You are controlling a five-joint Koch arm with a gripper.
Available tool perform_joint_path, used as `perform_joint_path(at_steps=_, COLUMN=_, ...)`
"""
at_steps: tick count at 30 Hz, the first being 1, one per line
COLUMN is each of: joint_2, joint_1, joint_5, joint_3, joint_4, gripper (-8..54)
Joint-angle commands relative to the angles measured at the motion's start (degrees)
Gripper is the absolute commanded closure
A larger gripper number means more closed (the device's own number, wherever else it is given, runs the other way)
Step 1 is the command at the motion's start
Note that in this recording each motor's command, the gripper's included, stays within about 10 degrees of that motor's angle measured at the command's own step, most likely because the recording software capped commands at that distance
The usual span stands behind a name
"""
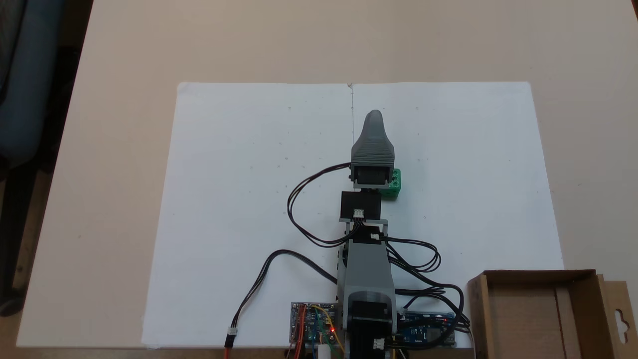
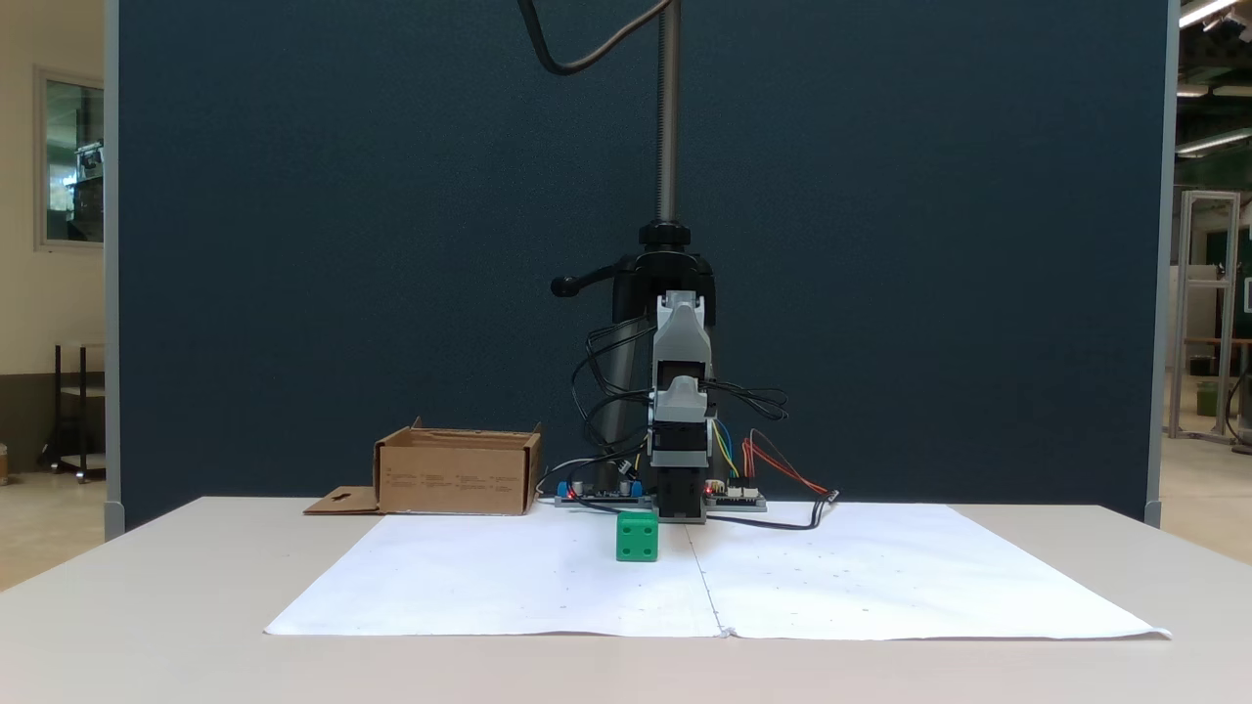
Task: Grasp a green dice and put it in the bin.
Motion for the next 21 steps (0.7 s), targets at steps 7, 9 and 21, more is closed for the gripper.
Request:
perform_joint_path(at_steps=7, joint_2=6.4, joint_1=0.0, joint_5=-1.0, joint_3=3.6, joint_4=-5.7, gripper=0.8)
perform_joint_path(at_steps=9, joint_2=6.4, joint_1=-0.5, joint_5=-1.0, joint_3=3.6, joint_4=-5.7, gripper=0.8)
perform_joint_path(at_steps=21, joint_2=6.4, joint_1=-1.0, joint_5=-1.1, joint_3=3.6, joint_4=-5.7, gripper=0.8)
